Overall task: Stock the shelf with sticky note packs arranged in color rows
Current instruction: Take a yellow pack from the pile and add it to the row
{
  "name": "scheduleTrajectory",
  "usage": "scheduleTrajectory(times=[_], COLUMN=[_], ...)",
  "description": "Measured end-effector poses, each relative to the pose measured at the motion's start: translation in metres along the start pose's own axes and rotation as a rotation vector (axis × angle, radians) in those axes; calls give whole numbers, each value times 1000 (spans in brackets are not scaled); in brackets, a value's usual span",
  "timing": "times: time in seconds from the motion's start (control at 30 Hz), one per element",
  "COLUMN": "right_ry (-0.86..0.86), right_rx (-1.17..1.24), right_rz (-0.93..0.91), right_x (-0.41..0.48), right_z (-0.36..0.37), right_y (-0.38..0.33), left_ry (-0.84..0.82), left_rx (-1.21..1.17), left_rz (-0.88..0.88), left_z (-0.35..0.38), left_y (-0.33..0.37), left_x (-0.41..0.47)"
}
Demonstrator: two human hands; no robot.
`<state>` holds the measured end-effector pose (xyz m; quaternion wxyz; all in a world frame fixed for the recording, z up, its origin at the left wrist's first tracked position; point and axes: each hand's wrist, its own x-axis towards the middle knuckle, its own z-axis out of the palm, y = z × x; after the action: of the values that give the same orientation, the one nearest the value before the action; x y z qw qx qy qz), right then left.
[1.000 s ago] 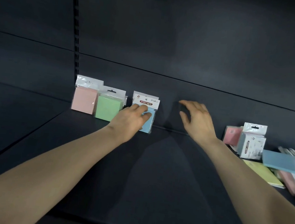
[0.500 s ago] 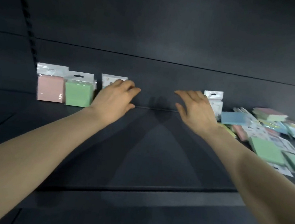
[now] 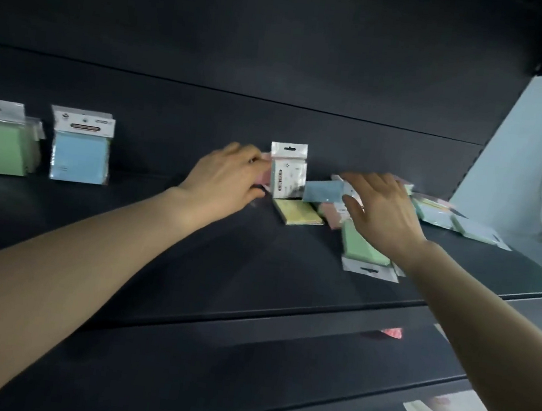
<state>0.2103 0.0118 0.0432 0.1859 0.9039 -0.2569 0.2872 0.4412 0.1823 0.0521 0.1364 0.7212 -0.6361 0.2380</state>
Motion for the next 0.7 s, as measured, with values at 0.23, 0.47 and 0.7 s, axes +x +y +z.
scheduleTrajectory(times=[0.23, 0.47, 0.7], right_ry=[-64, -247, -406], right_rx=[2, 151, 336], right_rz=[12, -64, -41], right_x=[-13, -6, 7], right_z=[10, 25, 46], right_y=[99, 129, 108], left_ry=[-330, -498, -520], left_rx=[-57, -118, -221], left_rz=[-104, -241, -348], left_z=[62, 83, 64], left_y=[64, 85, 83], left_x=[55, 63, 57])
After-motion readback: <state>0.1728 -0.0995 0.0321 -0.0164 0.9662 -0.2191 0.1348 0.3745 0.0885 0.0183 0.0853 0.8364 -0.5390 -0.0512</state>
